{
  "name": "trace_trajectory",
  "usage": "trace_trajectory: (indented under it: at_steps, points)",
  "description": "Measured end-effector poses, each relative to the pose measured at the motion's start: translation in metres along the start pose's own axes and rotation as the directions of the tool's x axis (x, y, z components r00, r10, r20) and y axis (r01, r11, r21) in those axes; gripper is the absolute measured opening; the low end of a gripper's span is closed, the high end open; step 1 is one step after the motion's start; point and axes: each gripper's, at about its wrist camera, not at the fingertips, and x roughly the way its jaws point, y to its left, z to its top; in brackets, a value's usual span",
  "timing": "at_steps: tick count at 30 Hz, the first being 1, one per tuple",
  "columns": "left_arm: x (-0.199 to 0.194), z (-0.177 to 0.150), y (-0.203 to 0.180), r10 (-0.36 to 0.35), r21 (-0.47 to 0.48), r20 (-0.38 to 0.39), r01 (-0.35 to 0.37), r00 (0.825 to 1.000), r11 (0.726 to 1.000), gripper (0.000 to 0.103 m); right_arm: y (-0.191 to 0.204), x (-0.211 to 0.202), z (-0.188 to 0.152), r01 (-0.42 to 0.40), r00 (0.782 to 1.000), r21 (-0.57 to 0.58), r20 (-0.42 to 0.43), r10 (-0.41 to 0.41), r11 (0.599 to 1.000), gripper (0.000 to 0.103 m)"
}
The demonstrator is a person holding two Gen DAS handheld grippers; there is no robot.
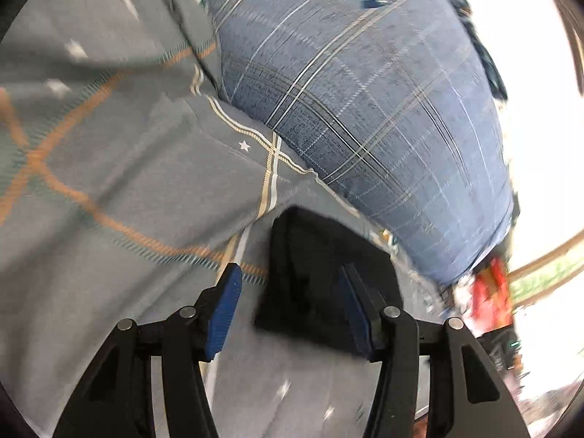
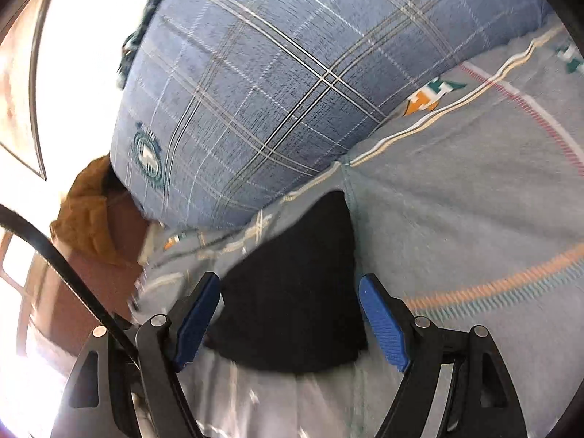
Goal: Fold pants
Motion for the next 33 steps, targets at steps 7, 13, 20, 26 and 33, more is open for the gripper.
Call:
trace_trajectory:
  at_steps: [7, 13, 20, 26, 33]
  points:
    - [-0.077, -0.065, -0.061, 0.160, 0.245, 0.181, -0.202, 0.970, 0.948, 0.060, 0.047, -0.055, -0.063, 0.097, 0.994, -0.180, 0.067, -0.086, 0.979, 0.085]
    - [-0.111, -0.118, -0.093, 0.260, 0.337, 0.380, -0.395, 0.887, 0.854, 0.077, 0.069, -0.078, -0.111, 0.187, 0.980, -0.282, 0.119, -0.159, 0.941, 0.088]
    - [-0.119, -0.151, -0.103, 0.365, 0.369, 0.481, -0.562, 0.797, 0.740, 0.089, 0.076, -0.079, -0.147, 0.302, 0.953, -0.387, 0.153, -0.262, 0.871, 0.089]
    - [-0.126, -0.159, -0.102, 0.398, 0.349, 0.507, -0.604, 0.765, 0.717, 0.094, 0.079, -0.071, -0.165, 0.312, 0.950, -0.423, 0.129, -0.284, 0.851, 0.090]
    - [-0.128, -0.164, -0.106, 0.411, 0.328, 0.537, -0.631, 0.737, 0.703, 0.100, 0.092, -0.063, -0.178, 0.311, 0.950, -0.477, 0.121, -0.288, 0.822, 0.091]
